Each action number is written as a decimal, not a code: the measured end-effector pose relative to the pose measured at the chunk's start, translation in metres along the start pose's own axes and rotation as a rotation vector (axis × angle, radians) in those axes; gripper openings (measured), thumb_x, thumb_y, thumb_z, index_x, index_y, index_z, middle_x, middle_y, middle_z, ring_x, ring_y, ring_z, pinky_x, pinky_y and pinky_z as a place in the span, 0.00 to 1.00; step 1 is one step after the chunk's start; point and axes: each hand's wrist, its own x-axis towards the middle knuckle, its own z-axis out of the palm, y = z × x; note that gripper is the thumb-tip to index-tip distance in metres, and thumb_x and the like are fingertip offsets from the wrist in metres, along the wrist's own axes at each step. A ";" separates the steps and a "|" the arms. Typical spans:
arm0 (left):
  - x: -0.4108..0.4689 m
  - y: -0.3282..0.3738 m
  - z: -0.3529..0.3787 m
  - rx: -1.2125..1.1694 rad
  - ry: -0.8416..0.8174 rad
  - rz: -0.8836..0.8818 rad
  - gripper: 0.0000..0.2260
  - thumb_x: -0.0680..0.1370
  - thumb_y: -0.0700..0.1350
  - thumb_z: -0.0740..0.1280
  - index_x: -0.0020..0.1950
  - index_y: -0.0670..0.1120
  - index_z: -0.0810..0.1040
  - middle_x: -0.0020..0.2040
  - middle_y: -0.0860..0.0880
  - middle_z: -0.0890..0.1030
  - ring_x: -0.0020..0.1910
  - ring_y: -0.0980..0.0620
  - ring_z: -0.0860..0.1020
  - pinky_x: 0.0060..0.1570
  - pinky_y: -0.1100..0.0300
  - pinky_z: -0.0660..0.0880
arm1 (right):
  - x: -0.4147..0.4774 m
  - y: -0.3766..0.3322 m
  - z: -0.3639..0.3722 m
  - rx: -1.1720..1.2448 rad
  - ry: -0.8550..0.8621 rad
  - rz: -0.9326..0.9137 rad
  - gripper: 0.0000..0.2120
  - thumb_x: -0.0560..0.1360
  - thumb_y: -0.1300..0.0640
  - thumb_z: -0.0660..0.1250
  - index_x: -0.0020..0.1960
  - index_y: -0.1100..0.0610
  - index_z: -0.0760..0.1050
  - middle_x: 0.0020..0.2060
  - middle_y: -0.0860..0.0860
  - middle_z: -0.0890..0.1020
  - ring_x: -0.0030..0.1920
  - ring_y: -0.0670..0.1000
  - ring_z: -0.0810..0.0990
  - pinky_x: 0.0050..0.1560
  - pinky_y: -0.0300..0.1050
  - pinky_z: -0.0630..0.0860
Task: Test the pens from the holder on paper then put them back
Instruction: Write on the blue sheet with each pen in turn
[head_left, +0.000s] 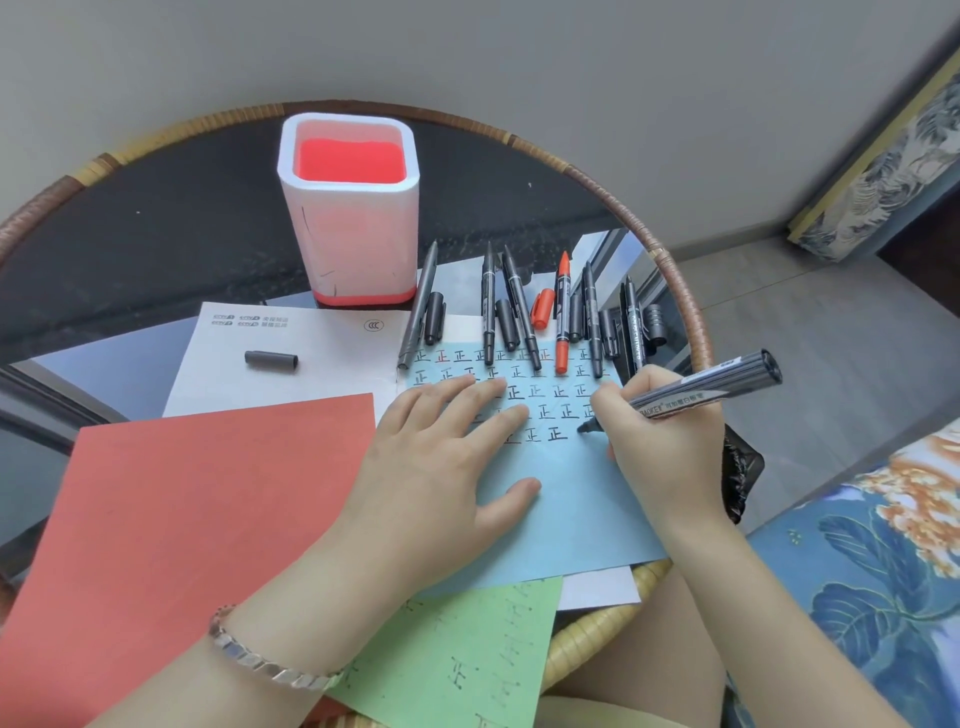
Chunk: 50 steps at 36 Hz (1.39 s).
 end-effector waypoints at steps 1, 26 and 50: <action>0.000 0.000 0.000 0.000 -0.003 -0.002 0.23 0.70 0.61 0.58 0.59 0.52 0.77 0.62 0.50 0.77 0.62 0.47 0.73 0.61 0.55 0.58 | 0.000 0.000 -0.001 0.004 0.000 0.010 0.14 0.64 0.56 0.64 0.24 0.59 0.63 0.21 0.55 0.68 0.26 0.53 0.67 0.33 0.43 0.64; 0.000 0.000 -0.001 0.007 0.003 -0.003 0.23 0.70 0.61 0.57 0.58 0.52 0.78 0.61 0.50 0.78 0.61 0.47 0.74 0.60 0.55 0.58 | 0.007 0.000 -0.019 -0.078 -0.091 -0.033 0.13 0.67 0.62 0.67 0.27 0.65 0.68 0.26 0.64 0.75 0.27 0.51 0.69 0.32 0.41 0.66; -0.001 -0.002 0.001 -0.010 -0.016 -0.017 0.24 0.70 0.61 0.57 0.60 0.53 0.76 0.62 0.51 0.77 0.62 0.48 0.72 0.62 0.55 0.57 | 0.027 -0.019 -0.044 0.129 -0.096 -0.169 0.10 0.73 0.52 0.66 0.54 0.52 0.76 0.28 0.52 0.81 0.21 0.47 0.75 0.24 0.35 0.73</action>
